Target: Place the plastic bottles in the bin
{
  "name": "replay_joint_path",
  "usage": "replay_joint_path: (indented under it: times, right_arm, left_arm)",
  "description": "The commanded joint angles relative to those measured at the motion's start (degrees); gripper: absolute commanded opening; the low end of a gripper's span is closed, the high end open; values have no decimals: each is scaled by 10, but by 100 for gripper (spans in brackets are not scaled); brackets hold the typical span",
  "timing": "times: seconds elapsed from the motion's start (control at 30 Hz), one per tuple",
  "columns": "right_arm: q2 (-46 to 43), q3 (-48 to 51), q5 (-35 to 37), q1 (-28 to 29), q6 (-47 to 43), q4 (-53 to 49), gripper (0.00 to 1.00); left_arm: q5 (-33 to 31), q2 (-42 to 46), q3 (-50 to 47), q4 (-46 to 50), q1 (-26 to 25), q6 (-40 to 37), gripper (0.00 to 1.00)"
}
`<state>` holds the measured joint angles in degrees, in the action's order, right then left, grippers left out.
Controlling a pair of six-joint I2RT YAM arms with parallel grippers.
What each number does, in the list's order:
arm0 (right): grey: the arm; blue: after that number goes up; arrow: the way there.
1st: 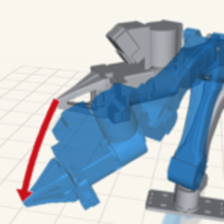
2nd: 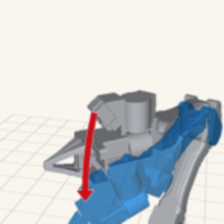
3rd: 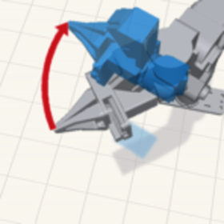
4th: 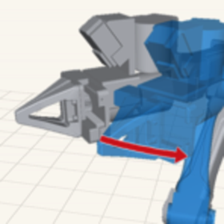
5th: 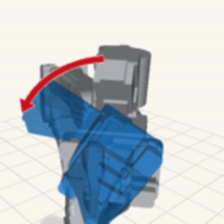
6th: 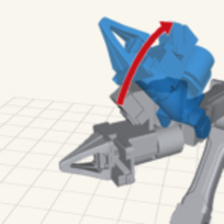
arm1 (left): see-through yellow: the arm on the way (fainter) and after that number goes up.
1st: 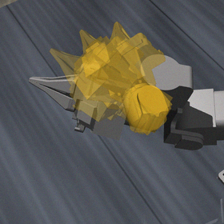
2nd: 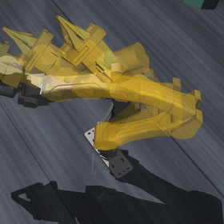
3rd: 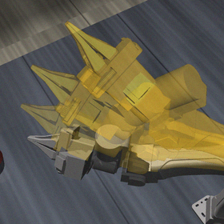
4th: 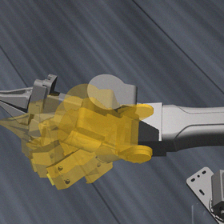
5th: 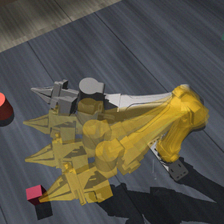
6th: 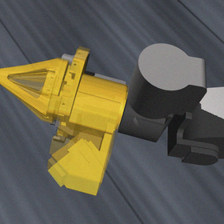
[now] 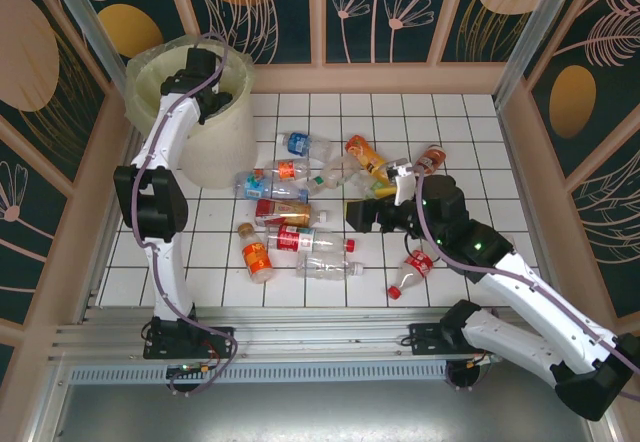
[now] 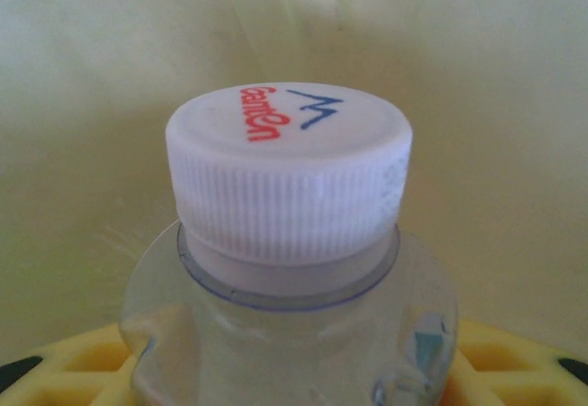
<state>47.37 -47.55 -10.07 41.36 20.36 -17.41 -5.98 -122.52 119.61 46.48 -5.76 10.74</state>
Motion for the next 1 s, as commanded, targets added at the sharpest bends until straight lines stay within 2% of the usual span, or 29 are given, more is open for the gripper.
replay_joint_path:
  times: [0.0,0.43,0.7,0.97]
  right_arm:
    - [-12,10,11,2,11,-4,99]
    - [-11,16,39,2,12,-13,99]
    - [-3,20,41,3,7,-14,99]
    - [1,8,31,7,-3,-22,99]
  left_arm:
    - [13,-11,-10,-10,7,7,59]
    - [22,30,19,-2,7,19,88]
    - [44,100,-7,-12,7,34,94]
    - [48,213,-112,-53,7,55,97]
